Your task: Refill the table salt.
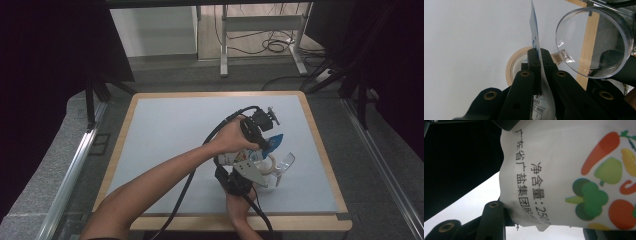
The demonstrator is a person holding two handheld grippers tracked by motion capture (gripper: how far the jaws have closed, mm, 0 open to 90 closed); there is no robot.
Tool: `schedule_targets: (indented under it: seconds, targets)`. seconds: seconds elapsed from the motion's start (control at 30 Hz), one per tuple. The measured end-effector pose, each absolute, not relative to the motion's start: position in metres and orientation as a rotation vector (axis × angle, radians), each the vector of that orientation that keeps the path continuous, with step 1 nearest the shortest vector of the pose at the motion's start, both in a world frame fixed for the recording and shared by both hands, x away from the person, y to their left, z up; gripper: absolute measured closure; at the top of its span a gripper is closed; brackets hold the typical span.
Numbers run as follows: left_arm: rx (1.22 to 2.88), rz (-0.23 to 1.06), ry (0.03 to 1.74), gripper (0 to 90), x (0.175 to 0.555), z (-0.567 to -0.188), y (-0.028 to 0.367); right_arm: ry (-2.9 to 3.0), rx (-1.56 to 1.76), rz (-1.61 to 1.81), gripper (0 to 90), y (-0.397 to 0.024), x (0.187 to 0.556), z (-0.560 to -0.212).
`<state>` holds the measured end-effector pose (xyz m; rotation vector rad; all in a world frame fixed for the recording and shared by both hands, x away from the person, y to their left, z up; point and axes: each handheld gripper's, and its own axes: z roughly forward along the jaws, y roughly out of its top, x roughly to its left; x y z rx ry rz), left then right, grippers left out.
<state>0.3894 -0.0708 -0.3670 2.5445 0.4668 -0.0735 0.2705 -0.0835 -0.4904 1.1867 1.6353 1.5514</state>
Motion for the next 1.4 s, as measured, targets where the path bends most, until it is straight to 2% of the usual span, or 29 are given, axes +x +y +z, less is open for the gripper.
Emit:
schedule_targets:
  seconds: [1.4]
  targets:
    - [2.55, -0.059, 0.46, 90.0, 0.3887, -0.3628, -0.0699, 1.606, 1.216, 1.577, 54.0, -0.0797, 0.2712, -0.4866]
